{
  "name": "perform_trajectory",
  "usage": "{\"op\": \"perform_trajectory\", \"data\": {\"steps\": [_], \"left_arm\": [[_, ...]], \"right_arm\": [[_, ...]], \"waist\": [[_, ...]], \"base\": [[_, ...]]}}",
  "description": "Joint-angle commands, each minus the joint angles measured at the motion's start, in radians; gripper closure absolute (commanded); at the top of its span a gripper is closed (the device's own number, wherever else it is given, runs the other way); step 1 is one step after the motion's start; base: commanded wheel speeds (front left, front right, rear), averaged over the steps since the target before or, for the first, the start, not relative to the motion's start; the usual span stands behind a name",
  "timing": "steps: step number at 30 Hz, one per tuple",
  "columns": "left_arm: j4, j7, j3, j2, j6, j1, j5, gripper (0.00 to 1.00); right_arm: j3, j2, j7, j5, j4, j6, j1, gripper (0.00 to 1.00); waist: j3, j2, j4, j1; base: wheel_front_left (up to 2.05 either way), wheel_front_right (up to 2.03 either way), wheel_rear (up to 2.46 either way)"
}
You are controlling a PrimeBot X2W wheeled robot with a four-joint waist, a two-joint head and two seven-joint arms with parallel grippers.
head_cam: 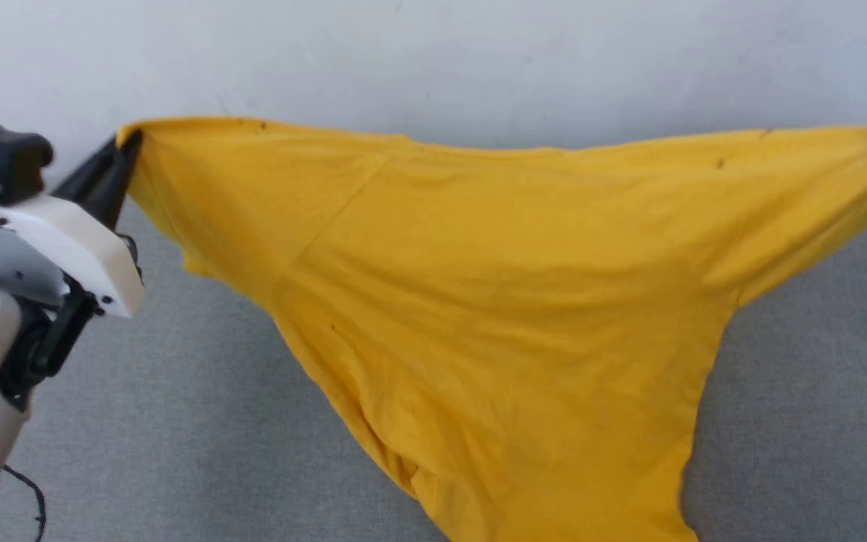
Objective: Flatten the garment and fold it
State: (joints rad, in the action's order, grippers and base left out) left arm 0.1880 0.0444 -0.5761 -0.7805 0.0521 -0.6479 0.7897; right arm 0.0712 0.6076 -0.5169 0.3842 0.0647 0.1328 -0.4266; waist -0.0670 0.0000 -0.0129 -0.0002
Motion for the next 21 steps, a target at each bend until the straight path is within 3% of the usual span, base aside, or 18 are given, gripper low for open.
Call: {"op": "perform_trajectory", "data": {"steps": [1,11,17,21], "left_arm": [[-0.039,-0.017,0.021,-0.018,0.024,0.021,-0.009,1.00],[-0.310,-0.122,0.187,-0.107,0.179,0.053,-0.005,1.00],[-0.405,-0.152,0.261,-0.138,0.233,0.039,-0.008,1.00],[-0.417,-0.149,0.289,-0.152,0.240,0.013,0.000,1.00]], "right_arm": [[-0.007,0.015,0.012,0.007,0.010,-0.002,-0.028,1.00],[-0.067,0.032,0.057,0.053,0.074,-0.002,-0.159,1.00],[-0.070,0.065,0.082,0.060,0.072,-0.002,-0.240,1.00],[-0.046,0.086,0.090,0.070,0.063,-0.002,-0.306,1.00]], "waist": [[0.055,0.0000,0.016,0.0002],[0.069,0.0000,0.009,0.0002],[0.047,0.0000,0.002,0.0002],[0.004,0.0000,-0.008,0.0002]], "base": [[0.00,0.00,0.00],[0.00,0.00,0.00],[0.00,0.00,0.00],[0.00,0.00,0.00]]}}
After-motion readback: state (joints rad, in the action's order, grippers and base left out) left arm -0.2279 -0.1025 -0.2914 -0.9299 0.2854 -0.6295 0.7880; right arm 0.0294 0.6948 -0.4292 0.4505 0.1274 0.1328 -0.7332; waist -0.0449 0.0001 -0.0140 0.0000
